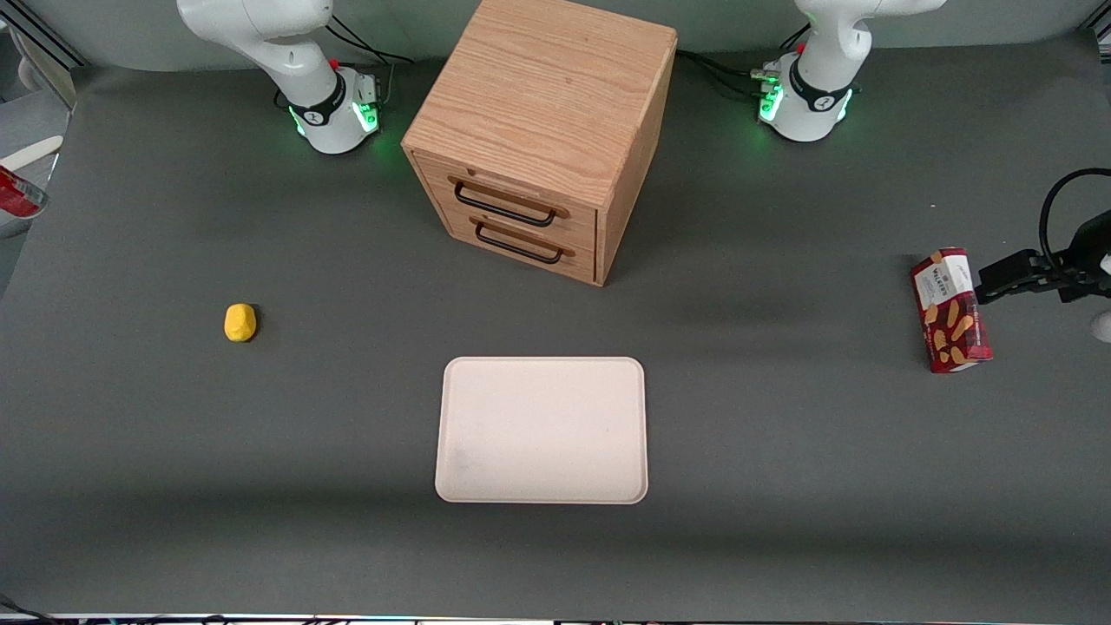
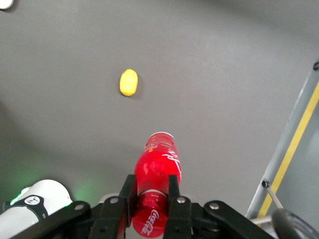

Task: Place coke bottle on tray
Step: 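Lift the bottle with the right gripper and carry it toward the tray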

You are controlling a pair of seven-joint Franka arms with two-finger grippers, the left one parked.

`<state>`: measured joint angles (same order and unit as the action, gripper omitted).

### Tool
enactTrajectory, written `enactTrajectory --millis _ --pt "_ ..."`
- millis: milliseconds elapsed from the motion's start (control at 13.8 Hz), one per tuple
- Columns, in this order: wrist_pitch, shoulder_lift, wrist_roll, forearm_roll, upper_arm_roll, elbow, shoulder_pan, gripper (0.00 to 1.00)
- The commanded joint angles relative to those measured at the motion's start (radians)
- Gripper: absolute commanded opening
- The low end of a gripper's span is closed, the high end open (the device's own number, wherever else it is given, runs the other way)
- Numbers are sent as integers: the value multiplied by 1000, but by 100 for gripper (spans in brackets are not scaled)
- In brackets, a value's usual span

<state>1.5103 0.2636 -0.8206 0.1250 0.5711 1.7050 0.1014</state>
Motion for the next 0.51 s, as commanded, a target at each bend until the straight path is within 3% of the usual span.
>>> enactTrajectory --millis 0,290,434 --pt "-25 -82 26 -63 -45 -100 18 0" --pt "-96 -231 199 -111 -114 -269 124 0" --pt "-125 -303 297 -172 -116 -358 196 0"
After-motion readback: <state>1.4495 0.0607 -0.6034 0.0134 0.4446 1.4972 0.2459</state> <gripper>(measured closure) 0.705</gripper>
